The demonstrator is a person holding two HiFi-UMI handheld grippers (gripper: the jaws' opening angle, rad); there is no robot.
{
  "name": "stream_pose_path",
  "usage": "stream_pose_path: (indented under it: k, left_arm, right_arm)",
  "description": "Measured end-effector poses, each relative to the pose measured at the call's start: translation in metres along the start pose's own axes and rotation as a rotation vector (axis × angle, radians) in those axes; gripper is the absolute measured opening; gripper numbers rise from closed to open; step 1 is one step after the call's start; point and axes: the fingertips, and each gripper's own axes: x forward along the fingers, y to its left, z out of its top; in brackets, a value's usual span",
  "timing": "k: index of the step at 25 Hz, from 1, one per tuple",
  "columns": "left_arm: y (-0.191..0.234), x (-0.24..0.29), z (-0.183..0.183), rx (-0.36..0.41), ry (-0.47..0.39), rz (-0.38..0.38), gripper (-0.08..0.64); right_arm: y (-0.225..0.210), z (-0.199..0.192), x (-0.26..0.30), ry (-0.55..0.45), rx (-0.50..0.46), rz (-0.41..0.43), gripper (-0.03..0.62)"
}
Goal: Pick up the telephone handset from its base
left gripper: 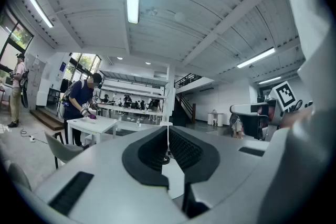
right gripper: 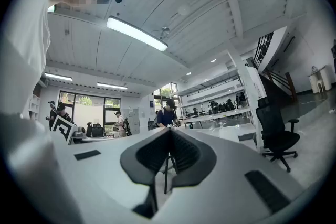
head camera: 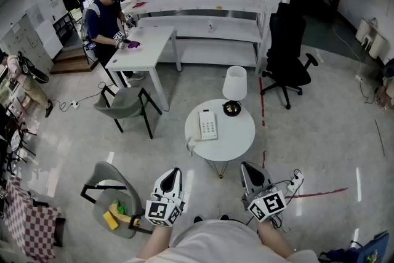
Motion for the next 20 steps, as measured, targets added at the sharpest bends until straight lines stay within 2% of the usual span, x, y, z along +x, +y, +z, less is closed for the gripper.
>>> stream_pose_path:
  k: [20]
  left_arm:
    - [-0.023,0.003,0.001,0.005,0.004,0.032,0.023]
  right_arm:
    - [-0.014,0.008,-0.012,-0.015,-0.008,0.017,0.008]
